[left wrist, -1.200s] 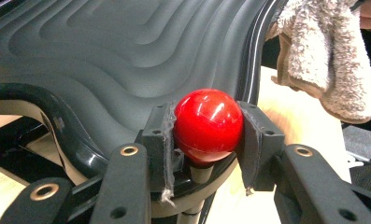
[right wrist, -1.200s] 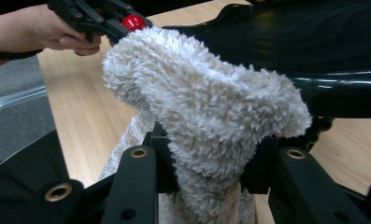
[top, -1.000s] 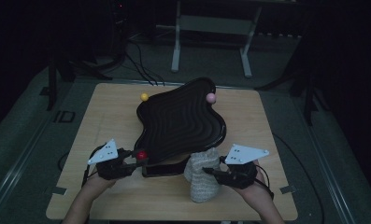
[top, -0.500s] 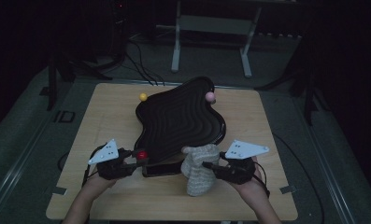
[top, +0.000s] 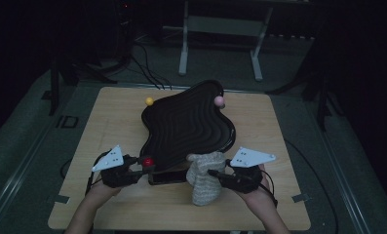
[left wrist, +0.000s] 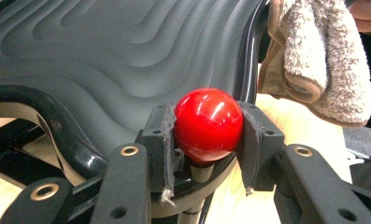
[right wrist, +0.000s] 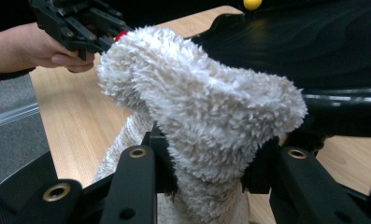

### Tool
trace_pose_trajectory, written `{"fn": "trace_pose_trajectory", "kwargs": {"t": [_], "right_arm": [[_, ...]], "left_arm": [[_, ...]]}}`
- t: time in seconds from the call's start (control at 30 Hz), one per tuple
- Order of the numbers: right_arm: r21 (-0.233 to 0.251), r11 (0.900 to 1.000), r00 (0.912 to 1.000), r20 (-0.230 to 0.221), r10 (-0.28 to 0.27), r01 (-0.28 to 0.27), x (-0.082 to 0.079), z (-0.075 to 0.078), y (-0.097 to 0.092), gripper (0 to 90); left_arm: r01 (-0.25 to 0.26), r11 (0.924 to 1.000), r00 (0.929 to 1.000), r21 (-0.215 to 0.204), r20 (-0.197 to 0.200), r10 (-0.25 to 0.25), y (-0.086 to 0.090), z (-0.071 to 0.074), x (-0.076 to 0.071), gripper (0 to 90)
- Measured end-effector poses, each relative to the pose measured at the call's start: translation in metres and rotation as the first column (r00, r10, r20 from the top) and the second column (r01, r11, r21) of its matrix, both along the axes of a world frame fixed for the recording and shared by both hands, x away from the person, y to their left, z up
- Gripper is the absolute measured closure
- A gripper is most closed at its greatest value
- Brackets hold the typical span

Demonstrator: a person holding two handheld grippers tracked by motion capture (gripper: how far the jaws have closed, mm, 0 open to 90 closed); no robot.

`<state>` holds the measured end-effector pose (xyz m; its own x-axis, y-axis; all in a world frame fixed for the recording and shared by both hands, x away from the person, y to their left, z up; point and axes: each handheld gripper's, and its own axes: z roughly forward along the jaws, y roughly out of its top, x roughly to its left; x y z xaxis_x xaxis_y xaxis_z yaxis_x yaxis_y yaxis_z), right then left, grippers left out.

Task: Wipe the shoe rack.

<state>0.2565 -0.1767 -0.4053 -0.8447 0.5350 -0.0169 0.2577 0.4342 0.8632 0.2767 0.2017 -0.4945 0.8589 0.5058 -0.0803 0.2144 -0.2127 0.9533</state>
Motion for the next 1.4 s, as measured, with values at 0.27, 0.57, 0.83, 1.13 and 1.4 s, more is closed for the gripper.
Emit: {"fn": "trace_pose_trajectory", "kwargs": {"t": [0.27, 0.57, 0.83, 1.13, 1.4], "right_arm": [[-0.001, 1.0000, 1.0000, 0.002, -0.008, 0.008, 0.001, -0.005, 0.006, 63.5], [-0.002, 0.9999, 0.9997, 0.017, -0.016, 0.016, 0.000, -0.003, 0.014, 63.5], [-0.027, 0.9996, 1.0000, -0.005, 0.002, -0.003, 0.002, -0.011, 0.025, 63.4], [-0.055, 0.9985, 0.9995, -0.031, 0.003, -0.004, 0.007, -0.027, 0.040, 63.5], [-0.058, 0.9983, 0.9998, -0.019, 0.008, -0.009, 0.008, -0.029, 0.049, 63.6]], "left_arm": [[0.004, 1.0000, 1.0000, -0.001, -0.002, -0.004, 0.000, 0.000, 0.001, 60.0], [0.004, 1.0000, 1.0000, -0.001, -0.003, -0.004, 0.000, 0.000, 0.001, 60.0], [0.007, 1.0000, 1.0000, -0.002, -0.004, -0.007, 0.001, 0.000, 0.001, 60.0], [0.005, 1.0000, 1.0000, -0.002, -0.005, -0.005, 0.000, 0.000, 0.001, 60.0], [0.006, 1.0000, 1.0000, -0.003, -0.005, -0.006, 0.000, 0.000, 0.001, 60.0]]}}
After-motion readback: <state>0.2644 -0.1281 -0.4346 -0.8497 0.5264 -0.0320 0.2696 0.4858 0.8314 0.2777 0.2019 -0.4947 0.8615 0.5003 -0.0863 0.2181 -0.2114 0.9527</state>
